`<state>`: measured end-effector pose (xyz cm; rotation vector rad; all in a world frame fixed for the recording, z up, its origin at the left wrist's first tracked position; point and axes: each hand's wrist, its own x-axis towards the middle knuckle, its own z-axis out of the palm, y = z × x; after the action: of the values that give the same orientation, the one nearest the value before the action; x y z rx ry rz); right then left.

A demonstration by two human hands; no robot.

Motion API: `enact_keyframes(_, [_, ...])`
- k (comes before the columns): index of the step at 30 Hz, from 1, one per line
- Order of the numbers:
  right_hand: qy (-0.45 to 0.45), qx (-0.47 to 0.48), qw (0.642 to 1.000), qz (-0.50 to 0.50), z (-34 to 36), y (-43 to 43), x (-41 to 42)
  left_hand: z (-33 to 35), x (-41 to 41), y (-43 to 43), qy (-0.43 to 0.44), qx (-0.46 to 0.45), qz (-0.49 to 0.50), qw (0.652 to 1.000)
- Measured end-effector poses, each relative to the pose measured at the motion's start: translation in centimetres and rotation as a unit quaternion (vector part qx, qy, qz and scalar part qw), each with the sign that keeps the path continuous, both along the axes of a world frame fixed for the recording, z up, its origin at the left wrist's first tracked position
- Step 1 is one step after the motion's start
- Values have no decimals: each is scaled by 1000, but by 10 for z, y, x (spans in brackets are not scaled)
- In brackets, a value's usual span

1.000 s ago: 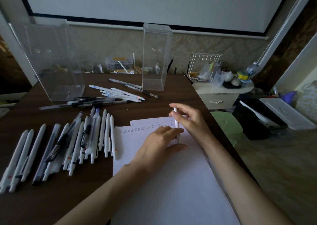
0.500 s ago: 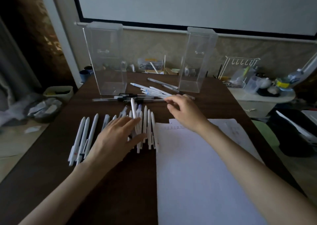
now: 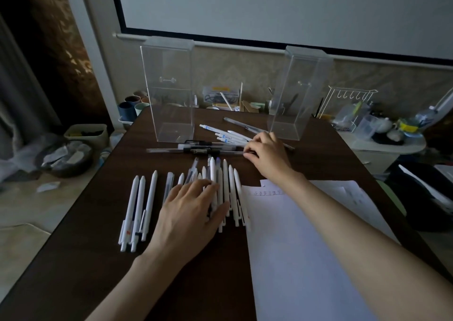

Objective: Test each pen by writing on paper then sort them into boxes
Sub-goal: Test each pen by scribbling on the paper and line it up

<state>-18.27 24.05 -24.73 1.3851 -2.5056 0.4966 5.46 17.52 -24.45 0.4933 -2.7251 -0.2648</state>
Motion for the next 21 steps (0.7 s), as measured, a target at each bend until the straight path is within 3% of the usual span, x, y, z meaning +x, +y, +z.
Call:
enact_keyframes(6, [-94,-114,989,27,23,44,18,-1,-2,0,43,14,8,999])
enact_keyframes(10, [-233,-104,964,78,45,96,53,0,-8,5,89,-32,3,996])
enact_keyframes(12, [-330,-140,929,95,54,117,71,5,-9,11,93,-53,-27,994])
enact_keyframes(14, [-455,-251,847,112,56,133,92,10,-7,19,118,-45,-77,989])
enact_keyframes(16, [-533,-299,780,134,50,143,111,14,-7,33,126,-44,-146,980])
enact_keyframes(18, [-566,-255,766,163,45,148,126,13,-8,50,117,-65,-224,965])
enact_keyframes(21, [-561,-229,780,155,41,150,131,12,-8,66,90,-45,-271,957])
